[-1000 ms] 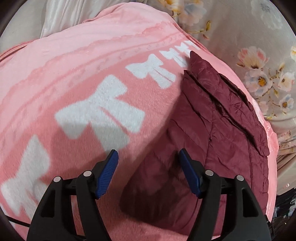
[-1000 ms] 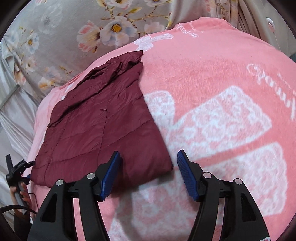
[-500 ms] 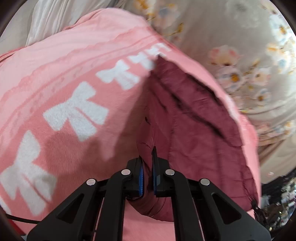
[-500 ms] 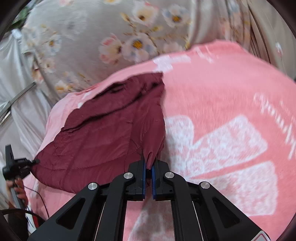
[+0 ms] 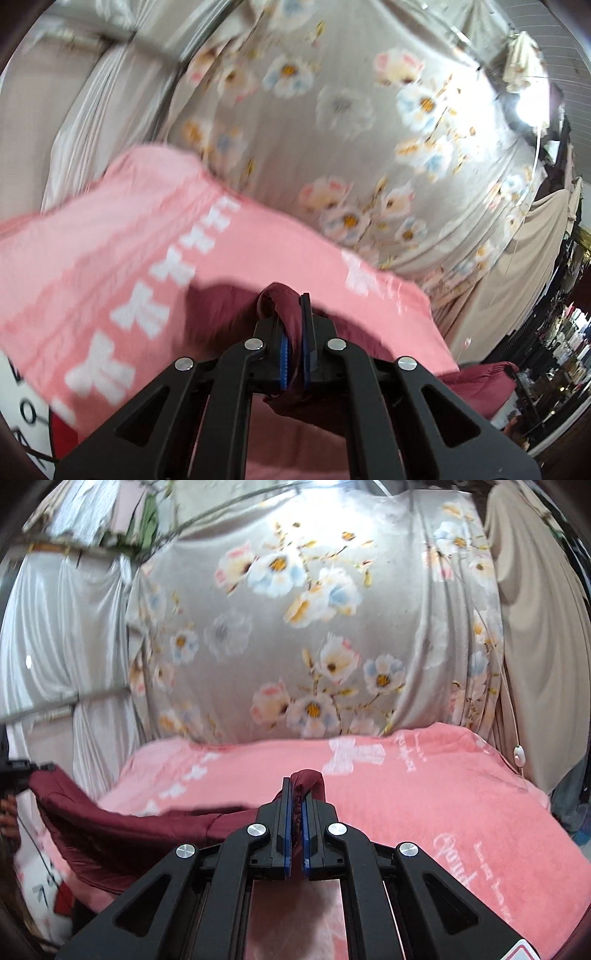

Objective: Fold large clothes

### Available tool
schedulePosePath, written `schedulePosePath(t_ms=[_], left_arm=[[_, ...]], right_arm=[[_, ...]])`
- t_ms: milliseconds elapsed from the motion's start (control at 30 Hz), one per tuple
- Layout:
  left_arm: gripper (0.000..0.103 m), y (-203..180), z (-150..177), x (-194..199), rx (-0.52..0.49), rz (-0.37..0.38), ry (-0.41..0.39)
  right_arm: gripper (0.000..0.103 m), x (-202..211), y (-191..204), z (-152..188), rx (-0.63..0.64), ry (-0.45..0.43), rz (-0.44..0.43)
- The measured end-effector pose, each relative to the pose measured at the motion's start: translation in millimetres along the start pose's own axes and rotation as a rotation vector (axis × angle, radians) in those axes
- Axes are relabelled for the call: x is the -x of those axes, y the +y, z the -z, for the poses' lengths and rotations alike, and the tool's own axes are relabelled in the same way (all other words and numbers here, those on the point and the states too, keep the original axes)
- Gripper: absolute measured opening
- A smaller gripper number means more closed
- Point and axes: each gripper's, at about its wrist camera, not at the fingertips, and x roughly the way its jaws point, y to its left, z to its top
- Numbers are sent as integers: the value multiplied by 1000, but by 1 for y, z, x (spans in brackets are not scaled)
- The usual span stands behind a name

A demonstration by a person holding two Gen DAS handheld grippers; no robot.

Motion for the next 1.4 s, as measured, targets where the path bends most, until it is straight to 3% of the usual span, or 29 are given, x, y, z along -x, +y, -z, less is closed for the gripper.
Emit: schedulePosePath(t_ms=[133, 267, 433, 667, 833, 1067, 1167, 1267, 1300, 1400], left_arm=[[4, -9, -26, -46, -30, -61, -21], [5, -5, -42, -117, -73, -212, 5], [5, 23, -38, -223, -101, -399, 106], [5, 64, 1, -325, -122, -545, 257], [7, 87, 28, -364, -106, -580, 332], [10, 93, 51, -381, -107, -580, 331], [10, 95, 51, -382, -100, -576, 321], [13, 100, 43, -376, -63, -549, 302], [13, 100, 37, -368, -49, -539, 287], [21, 98, 14, -339, -17, -490, 241]], right_arm=[[3, -63, -22, -22, -82, -22, 0], [3, -150, -27, -21, -137, 40, 62], [3, -257, -24, 11, -175, 155, 142], [3, -353, -27, 65, -162, 298, 247], [3, -380, -35, 88, -175, 364, 279], [9, -404, -43, 124, -187, 459, 307], [13, -407, -44, 125, -193, 468, 313], [22, -395, -48, 115, -218, 427, 309], [29, -383, -48, 106, -222, 383, 318], [36, -349, -45, 78, -214, 270, 337]])
